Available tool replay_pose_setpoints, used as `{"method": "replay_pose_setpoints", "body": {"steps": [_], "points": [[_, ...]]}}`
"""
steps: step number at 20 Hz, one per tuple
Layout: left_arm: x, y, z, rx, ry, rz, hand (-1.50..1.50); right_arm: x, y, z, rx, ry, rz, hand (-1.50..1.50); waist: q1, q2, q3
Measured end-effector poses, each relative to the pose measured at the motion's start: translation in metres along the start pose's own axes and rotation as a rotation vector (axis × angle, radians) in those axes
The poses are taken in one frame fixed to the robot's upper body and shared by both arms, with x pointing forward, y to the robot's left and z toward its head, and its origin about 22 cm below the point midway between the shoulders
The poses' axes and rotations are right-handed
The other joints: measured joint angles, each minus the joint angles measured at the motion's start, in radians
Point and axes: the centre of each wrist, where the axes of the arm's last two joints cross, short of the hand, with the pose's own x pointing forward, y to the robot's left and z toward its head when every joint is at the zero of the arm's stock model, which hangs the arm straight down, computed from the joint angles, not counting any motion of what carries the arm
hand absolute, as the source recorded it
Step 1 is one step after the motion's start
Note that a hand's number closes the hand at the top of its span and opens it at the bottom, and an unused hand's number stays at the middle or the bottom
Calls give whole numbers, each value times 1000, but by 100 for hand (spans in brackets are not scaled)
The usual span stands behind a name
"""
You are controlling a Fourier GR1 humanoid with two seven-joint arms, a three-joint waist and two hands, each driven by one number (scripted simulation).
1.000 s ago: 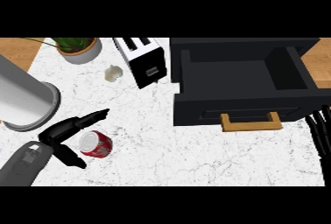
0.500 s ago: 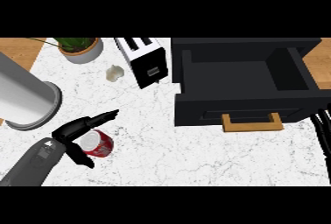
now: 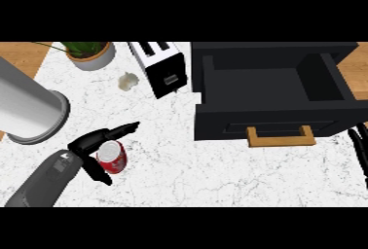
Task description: Pick up the can, place it into the drawer and close the drawer
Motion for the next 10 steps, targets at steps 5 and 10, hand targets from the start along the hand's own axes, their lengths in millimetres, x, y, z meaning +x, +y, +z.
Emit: {"method": "replay_pose_setpoints", "body": {"steps": [5,10], "points": [[-3,-8,-6,-28,-4,-2,-150,0,1,0,-5,2,-8,-150,6,-2,0],[-4,-14,-14,-54,-14,0,150,3,0,5,-6,2,-13,-150,4,-2,0]]}}
